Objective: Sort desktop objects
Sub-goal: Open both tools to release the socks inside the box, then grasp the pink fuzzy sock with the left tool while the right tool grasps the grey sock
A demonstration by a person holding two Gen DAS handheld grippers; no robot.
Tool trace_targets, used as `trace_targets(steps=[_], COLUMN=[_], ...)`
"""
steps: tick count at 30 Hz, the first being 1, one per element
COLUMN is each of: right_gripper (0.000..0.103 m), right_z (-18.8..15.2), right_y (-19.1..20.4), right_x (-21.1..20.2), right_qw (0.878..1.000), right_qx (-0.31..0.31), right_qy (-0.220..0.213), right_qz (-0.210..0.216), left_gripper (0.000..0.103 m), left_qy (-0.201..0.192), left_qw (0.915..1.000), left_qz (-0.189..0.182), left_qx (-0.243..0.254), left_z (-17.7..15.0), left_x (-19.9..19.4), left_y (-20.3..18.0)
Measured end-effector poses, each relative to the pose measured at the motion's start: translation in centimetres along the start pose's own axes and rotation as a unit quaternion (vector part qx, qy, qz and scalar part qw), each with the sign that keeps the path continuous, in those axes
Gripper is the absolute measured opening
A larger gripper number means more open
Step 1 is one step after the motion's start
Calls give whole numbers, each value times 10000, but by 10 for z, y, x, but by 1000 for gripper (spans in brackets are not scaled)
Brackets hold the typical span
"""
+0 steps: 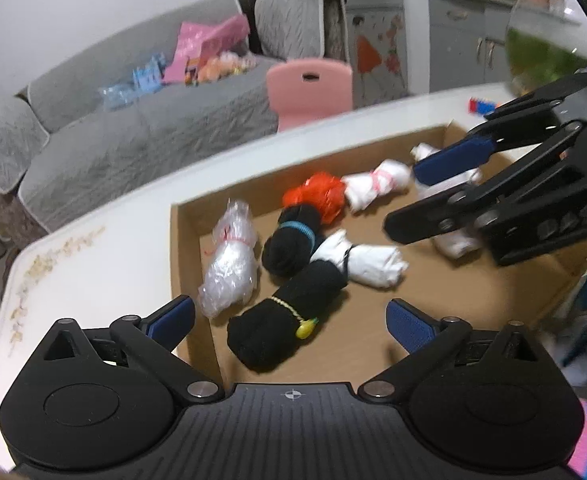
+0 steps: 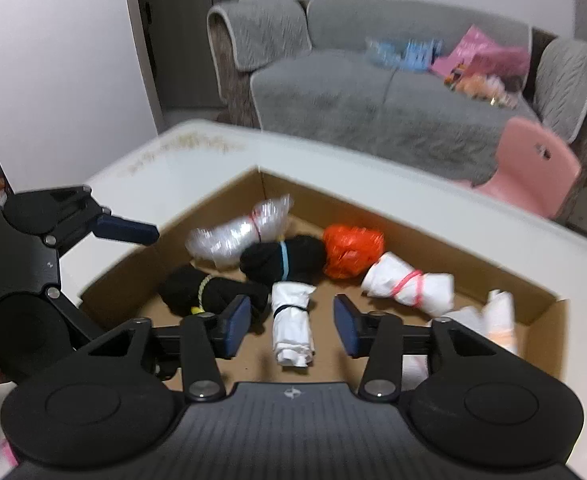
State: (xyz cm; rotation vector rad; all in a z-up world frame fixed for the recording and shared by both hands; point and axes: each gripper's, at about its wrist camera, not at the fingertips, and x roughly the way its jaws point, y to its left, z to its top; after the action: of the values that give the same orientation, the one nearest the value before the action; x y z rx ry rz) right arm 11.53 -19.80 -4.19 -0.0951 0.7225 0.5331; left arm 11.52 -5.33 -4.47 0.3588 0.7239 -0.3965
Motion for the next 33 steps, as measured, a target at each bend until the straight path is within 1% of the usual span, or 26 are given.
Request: trace_targets(steps=[1,3,6,7,11,14,16,18,21,22,27,32,33], right_gripper=[53,55,60,64,67,69,70,73,73,73,73,73,73], right_z=[0,-4,-17,-24,-60,-89,-104,-115,-126,-130,-138,-146,-146], right_y=[-1,-1,1,1,2,7,13,21,32,36,41,41,39], right_x=[-10,-35,-73,-85,-124,-139,-142,-139,-125,-121,-106,-97,-95], right_qw=[10000,9996,9987,9982,9969,9961,9955,9953,9963,9966,9970,9978,9980], right_qx=[23,-20,-90,-105,-47,75,183,208,158,137,147,141,138], right_qy=[-85,-277,-508,-585,-785,-869,-901,-914,-796,-766,-731,-642,-622], right_qz=[20,42,22,36,76,126,215,243,280,284,212,53,21], left_gripper=[103,103,103,103,103,103,103,103,103,103,103,103,103], left_qy=[-71,-285,-526,-606,-718,-611,-547,-470,-436,-421,-320,-23,-7], left_qw=[10000,9995,9983,9975,9950,9935,9925,9925,9919,9916,9916,9903,9904], left_qz=[-14,-150,-242,-351,-670,-920,-986,-915,-738,-746,-923,-1136,-1130], left_qx=[-31,-34,-7,5,156,281,465,654,937,968,850,797,801], left_z=[0,-5,-18,-24,-56,-76,-87,-93,-100,-101,-104,-115,-118], left_x=[-9,-33,-66,-77,-111,-114,-110,-106,-96,-93,-84,-71,-71], left_y=[0,-1,-4,-6,-20,-33,-43,-53,-65,-66,-66,-70,-72])
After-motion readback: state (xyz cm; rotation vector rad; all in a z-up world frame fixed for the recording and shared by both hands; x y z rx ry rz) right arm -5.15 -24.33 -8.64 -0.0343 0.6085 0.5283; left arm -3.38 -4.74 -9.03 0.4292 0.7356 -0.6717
